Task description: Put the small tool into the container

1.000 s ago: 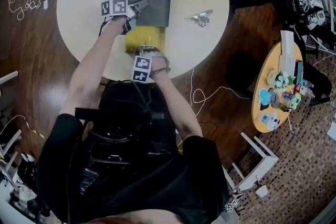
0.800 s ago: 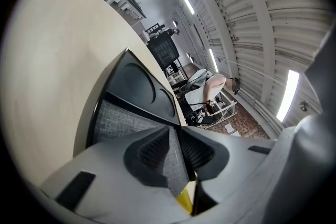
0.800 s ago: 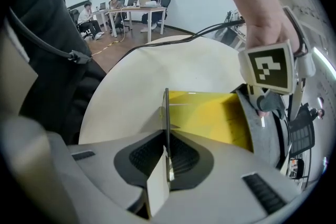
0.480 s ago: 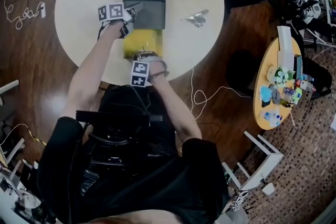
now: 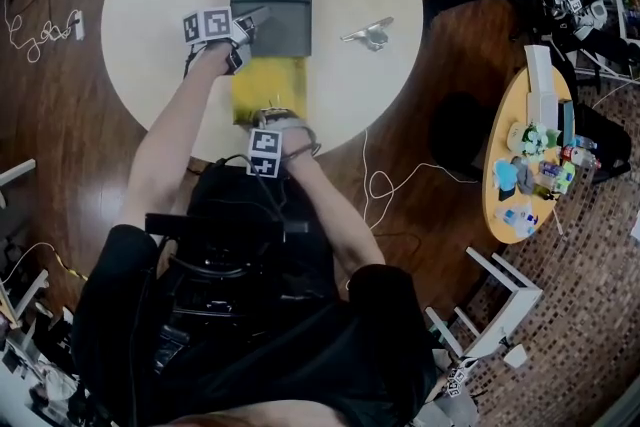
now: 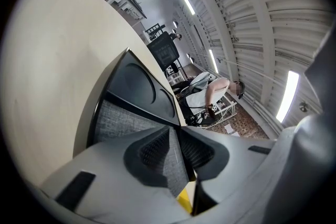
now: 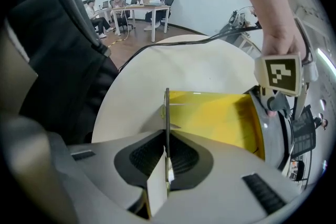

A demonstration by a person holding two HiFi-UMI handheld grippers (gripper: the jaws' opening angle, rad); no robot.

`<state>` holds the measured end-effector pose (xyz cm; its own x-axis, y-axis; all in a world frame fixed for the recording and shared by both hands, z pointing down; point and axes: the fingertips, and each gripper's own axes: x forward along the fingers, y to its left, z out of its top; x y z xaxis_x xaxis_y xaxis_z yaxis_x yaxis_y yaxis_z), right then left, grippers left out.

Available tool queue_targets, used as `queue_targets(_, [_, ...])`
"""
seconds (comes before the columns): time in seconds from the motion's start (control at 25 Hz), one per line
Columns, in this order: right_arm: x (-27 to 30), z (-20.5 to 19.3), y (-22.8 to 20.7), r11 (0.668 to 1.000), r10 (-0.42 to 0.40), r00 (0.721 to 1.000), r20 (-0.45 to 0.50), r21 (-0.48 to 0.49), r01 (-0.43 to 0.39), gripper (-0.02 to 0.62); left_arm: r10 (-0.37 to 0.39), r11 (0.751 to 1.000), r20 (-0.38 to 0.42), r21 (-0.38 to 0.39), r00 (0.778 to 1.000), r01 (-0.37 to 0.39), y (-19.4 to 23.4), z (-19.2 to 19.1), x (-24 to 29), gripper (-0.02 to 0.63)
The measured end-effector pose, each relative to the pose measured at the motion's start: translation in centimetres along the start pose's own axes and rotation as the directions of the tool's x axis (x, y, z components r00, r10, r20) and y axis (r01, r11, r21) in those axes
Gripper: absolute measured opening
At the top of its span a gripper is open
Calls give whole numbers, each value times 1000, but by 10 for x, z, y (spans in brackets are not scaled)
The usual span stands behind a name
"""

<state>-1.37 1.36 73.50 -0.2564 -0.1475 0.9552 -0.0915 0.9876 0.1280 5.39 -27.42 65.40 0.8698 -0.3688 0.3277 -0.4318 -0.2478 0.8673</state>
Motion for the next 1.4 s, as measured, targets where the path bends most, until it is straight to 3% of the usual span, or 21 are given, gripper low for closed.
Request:
queue_targets(0.8, [5, -3, 23, 1000, 27, 999, -33, 17, -26, 29, -15, 1000, -12, -15, 1000, 15, 2, -1, 3, 55])
queue_targets(1.04, [2, -2, 21, 999, -30, 999, -33, 41, 31, 40, -25, 1000, -13, 5, 1000, 25, -1, 1, 4, 55])
queue_targets(1.16, [-7, 3, 17, 993, -66, 998, -15, 101, 67, 80, -28, 999, -12, 14, 1000, 29, -1, 1, 3, 55])
queue_targets(1.28, [-25, 3, 8, 972, -93, 995, 29, 219, 84, 98, -40, 999, -10, 30, 999, 40, -4, 0, 5, 55])
queue_targets(1.4, [-43, -7, -6, 904, -154, 985, 83, 415, 107, 106, -60, 998, 2, 32, 998, 59, -3, 2, 1, 55])
